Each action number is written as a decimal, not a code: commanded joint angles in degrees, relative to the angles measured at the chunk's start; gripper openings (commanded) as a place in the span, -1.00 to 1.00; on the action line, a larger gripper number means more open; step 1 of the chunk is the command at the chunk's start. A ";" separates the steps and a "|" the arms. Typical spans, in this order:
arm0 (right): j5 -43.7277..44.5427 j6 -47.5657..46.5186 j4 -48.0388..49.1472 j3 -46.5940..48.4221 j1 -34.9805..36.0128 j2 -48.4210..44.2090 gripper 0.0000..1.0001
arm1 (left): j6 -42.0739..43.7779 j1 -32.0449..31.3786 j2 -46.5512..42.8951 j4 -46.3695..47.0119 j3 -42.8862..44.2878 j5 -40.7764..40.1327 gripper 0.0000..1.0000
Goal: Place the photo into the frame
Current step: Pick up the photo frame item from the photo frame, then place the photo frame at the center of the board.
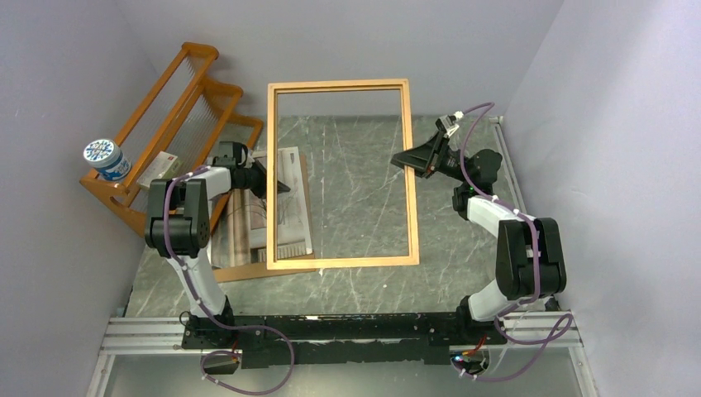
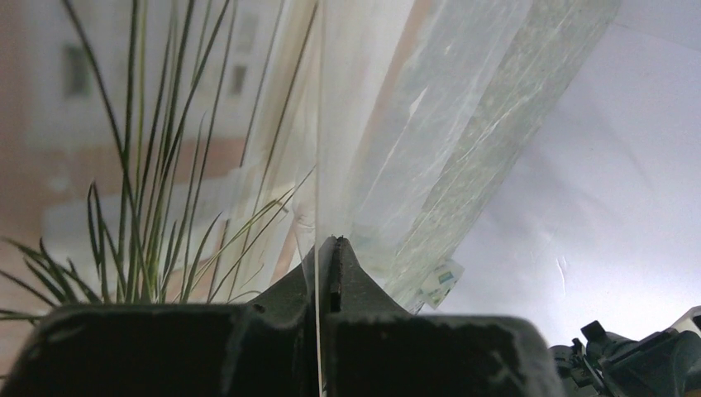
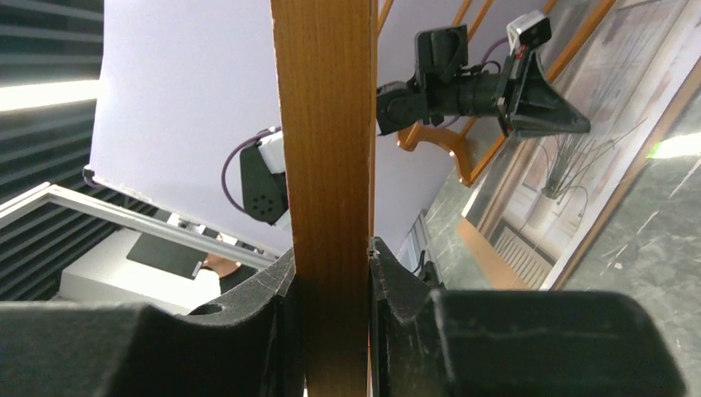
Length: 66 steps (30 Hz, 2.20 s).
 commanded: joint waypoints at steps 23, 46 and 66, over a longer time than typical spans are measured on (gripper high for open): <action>-0.93 -40.41 -43.45 11.13 -16.94 1.90 -1.00 | 42.75 0.03 -6.93 -21.61 25.64 14.53 -0.95; -0.38 -57.89 -67.64 24.29 -13.98 23.58 -0.90 | 44.35 1.70 -14.01 -38.41 54.69 -1.61 -0.95; 28.67 -63.77 -87.12 30.82 -10.97 22.48 0.77 | 32.47 1.65 -16.86 -27.03 48.96 11.26 -0.95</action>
